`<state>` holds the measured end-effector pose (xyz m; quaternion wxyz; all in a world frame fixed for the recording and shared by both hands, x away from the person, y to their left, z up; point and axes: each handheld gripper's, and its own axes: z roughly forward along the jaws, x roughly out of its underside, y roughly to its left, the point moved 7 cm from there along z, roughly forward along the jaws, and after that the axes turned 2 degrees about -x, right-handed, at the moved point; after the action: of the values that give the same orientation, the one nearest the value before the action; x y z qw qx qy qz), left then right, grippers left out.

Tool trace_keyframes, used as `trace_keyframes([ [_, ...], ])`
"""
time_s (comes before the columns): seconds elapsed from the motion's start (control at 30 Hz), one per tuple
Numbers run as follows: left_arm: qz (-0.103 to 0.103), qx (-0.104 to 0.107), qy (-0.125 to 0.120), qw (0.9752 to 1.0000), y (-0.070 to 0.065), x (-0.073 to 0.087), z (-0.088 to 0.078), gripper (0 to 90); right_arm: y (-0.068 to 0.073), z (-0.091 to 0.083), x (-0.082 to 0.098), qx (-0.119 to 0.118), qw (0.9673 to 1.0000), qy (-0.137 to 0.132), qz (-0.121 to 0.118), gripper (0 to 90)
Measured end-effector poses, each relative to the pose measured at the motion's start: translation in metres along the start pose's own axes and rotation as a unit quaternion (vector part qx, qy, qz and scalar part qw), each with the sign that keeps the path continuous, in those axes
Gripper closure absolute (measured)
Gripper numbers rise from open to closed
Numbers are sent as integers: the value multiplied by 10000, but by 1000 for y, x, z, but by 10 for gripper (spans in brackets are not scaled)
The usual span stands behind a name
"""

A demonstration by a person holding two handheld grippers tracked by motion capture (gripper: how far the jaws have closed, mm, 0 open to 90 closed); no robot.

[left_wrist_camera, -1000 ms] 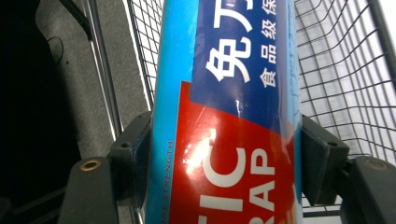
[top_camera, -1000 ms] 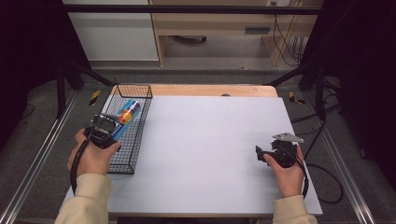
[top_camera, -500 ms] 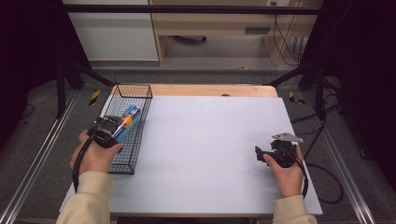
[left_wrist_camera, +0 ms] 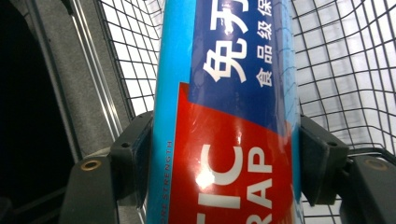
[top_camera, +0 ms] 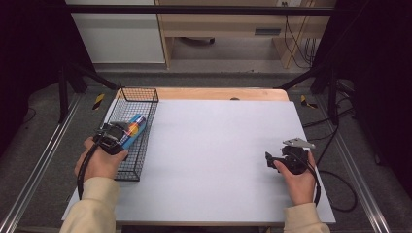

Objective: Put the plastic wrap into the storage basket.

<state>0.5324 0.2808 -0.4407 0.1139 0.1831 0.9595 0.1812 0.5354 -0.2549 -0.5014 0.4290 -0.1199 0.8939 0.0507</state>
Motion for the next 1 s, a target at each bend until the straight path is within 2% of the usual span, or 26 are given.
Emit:
trace_keyframes([
  [0.4, 77, -77, 48, 9999, -4, -1, 0, 314, 1, 1, 1, -24, 10000, 37, -14, 81],
  [1.0, 129, -183, -129, 9997, -2, -3, 0, 289, 2, 2, 2, -74, 9999, 89, -30, 79],
])
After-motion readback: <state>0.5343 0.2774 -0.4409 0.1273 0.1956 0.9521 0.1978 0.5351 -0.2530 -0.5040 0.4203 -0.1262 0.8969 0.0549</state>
